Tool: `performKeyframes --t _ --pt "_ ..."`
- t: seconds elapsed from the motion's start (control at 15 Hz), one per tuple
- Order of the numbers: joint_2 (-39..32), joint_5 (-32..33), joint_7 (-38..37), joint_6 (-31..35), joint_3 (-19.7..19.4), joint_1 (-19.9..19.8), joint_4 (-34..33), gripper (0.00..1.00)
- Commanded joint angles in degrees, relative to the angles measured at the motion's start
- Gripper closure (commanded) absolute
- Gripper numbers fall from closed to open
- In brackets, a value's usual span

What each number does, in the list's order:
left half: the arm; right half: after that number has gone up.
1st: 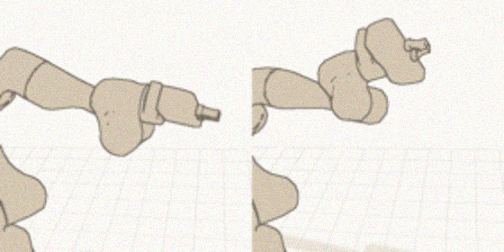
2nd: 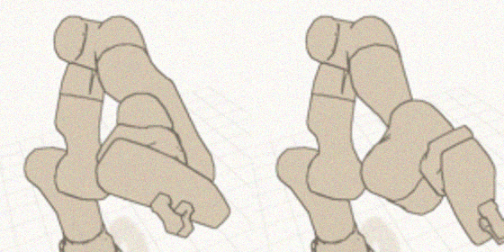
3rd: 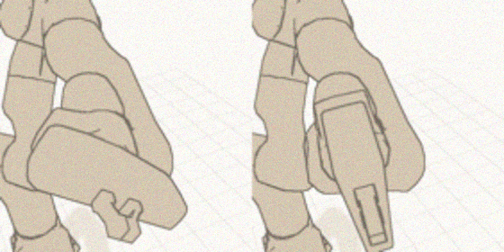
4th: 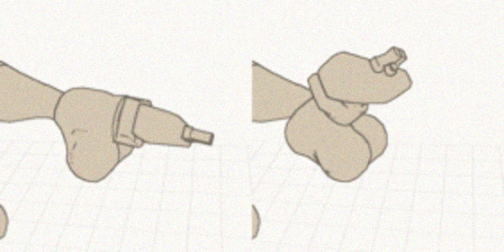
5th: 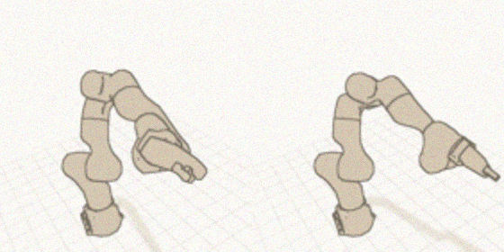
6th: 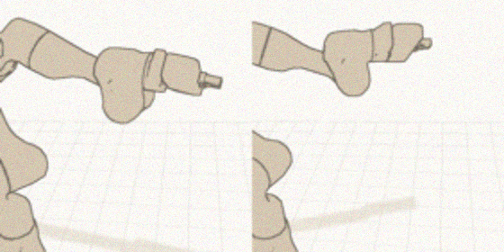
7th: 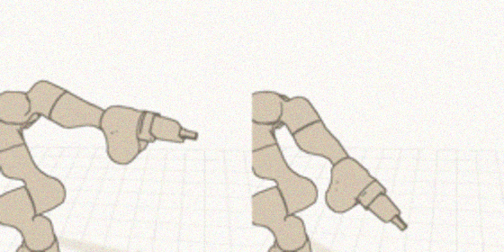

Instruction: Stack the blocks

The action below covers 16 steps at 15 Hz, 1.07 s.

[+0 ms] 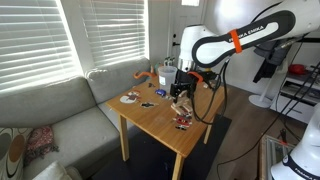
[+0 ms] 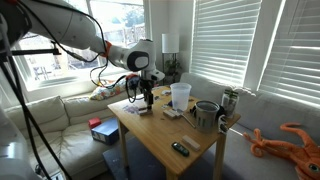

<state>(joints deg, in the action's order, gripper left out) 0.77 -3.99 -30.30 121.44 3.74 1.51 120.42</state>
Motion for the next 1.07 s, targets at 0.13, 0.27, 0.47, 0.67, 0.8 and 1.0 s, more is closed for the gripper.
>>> performKeyframes --t 0.13,0.27,0.47,0.67,0.8,1.0 --pt "-0.9 1.3 -1.2 -0.4 -0.1 0.6 -1.1 0.39" --pt "-1.0 1.5 -1.2 -0.3 -0.1 0.6 -1.1 0.39" --pt "-1.0 2.0 -1.1 0.1 -0.2 0.6 -1.0 0.39" --pt "-1.1 2.3 -1.1 0.2 -0.2 0.6 -1.0 0.39" --pt "-1.1 2.0 -1.0 0.3 -0.1 0.7 -1.1 0.39" --pt "-1.2 1.8 -1.0 0.6 0.0 0.8 -1.2 0.39"
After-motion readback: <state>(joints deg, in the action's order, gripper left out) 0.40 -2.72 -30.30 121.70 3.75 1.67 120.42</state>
